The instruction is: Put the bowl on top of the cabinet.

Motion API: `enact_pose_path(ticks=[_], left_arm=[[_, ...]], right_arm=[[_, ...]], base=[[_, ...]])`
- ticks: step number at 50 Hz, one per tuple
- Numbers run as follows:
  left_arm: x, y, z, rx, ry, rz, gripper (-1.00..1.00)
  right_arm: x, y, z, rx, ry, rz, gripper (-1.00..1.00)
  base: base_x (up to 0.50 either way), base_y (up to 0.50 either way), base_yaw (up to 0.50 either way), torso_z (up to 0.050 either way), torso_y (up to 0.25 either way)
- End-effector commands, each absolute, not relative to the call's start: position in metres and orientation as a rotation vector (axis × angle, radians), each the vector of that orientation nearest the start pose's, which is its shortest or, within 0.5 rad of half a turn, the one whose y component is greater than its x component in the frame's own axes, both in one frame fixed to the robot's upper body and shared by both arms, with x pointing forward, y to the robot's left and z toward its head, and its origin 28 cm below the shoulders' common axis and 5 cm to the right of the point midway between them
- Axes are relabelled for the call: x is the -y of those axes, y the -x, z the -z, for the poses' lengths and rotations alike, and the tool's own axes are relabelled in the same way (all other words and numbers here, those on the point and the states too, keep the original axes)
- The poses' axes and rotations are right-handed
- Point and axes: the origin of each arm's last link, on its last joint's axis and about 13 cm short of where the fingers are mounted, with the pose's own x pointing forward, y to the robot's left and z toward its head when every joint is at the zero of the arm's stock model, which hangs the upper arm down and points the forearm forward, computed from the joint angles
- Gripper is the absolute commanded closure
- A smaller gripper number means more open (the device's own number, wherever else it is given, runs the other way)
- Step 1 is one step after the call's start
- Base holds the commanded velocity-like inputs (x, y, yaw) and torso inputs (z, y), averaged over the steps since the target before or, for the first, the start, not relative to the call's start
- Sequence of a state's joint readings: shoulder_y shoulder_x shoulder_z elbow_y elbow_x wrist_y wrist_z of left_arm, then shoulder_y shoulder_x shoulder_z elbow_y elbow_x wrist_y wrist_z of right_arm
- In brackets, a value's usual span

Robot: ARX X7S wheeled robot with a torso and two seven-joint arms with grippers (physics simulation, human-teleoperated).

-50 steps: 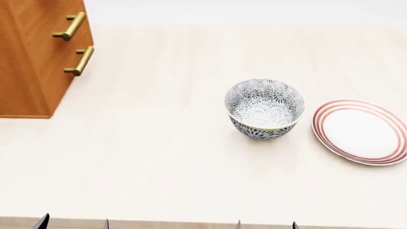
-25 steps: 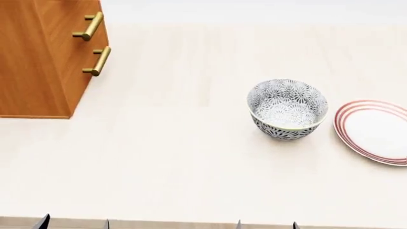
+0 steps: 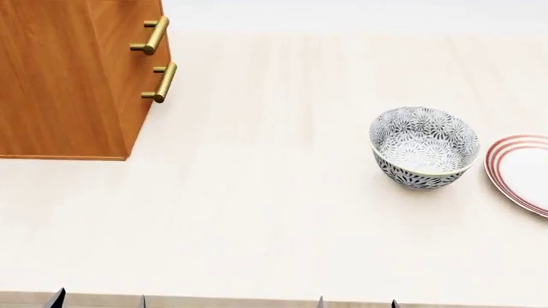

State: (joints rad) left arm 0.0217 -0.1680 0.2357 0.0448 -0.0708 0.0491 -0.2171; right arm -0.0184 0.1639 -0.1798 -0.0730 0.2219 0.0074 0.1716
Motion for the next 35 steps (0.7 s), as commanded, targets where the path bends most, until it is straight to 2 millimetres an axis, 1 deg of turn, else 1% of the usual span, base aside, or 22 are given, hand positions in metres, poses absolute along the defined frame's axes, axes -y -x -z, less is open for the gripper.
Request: enact_pose_path(ticks=[1,8,12,35], left_arm=[[-0.1986,-0.2023,-0.0172,0.04,-0.062,0.022,-1.0],[-0.1988,-0.2024,-0.0173,0.041,-0.062,0.021,-1.0],[-0.1988,-0.2025,-0.0171,0.041,-0.063,0.02,-1.0],[-0.1981,-0.2027,-0.0158,0.035,-0.06,0.022,-1.0]], right_arm=[[0.097,-0.2035,-0.0227,-0.001,-0.095,-0.031,-1.0],[0.098,-0.2027,-0.0245,0.003,-0.125,-0.044,-1.0],[0.0977,-0.2019,-0.0246,0.01,-0.123,-0.044,-1.0],[0.0974,-0.2008,-0.0243,0.017,-0.121,-0.045,-1.0]], base=[[0.0,0.0,0.0,0.0,0.0],[0.01,0.0,0.0,0.0,0.0],[0.2,0.0,0.0,0.0,0.0],[0.39,0.0,0.0,0.0,0.0]])
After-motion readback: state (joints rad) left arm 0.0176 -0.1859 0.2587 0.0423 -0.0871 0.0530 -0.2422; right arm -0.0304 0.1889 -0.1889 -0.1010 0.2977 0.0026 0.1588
